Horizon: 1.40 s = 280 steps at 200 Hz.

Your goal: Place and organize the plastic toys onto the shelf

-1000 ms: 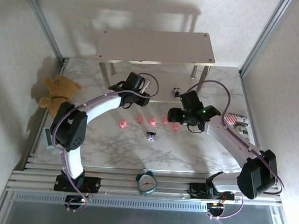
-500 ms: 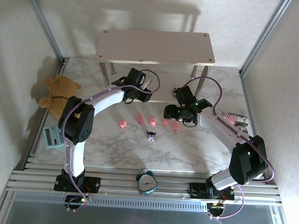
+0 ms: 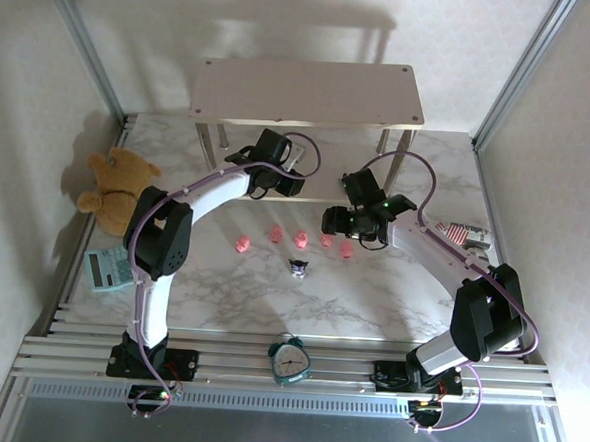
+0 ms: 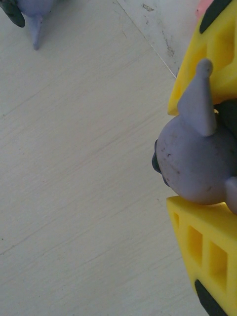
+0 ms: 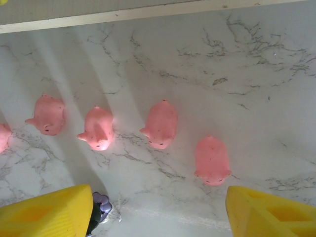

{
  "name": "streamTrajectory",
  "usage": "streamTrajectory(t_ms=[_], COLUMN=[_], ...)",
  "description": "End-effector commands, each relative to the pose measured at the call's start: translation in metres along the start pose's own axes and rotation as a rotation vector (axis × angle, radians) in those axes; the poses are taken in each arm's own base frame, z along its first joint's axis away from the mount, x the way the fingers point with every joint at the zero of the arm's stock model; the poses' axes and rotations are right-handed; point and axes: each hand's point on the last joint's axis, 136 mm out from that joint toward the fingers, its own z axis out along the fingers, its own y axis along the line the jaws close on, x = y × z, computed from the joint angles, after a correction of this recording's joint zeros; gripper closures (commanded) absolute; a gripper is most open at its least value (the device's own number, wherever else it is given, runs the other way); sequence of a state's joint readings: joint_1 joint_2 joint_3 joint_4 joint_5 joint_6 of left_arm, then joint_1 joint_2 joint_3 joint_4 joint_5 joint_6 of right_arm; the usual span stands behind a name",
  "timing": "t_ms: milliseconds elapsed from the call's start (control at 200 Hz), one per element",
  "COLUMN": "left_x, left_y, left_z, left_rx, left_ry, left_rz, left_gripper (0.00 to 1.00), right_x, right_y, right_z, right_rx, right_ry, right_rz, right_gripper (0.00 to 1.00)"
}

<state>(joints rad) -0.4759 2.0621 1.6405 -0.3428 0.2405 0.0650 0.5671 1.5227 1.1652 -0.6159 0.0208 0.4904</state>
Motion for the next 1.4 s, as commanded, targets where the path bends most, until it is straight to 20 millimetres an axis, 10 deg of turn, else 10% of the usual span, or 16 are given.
streamTrajectory(t_ms=[0, 1397], left_x=[-0.004, 0.008], left_y=[-0.001, -0.003], left_z=[0.002, 0.022], left_rx=[0.021, 0.009], left_ry=[0.01, 0.125], left_rz=[0.017, 0.065], left_gripper=[0.77, 0.58], right_x=[-0.008, -0.005], right_y=[0.004, -0.002], right_z=[-0.003, 0.003], right_rx=[-0.024, -0.029], right_ry=[-0.014, -0.01], right_rz=[0.002, 0.019], right_gripper=[0.28, 0.28])
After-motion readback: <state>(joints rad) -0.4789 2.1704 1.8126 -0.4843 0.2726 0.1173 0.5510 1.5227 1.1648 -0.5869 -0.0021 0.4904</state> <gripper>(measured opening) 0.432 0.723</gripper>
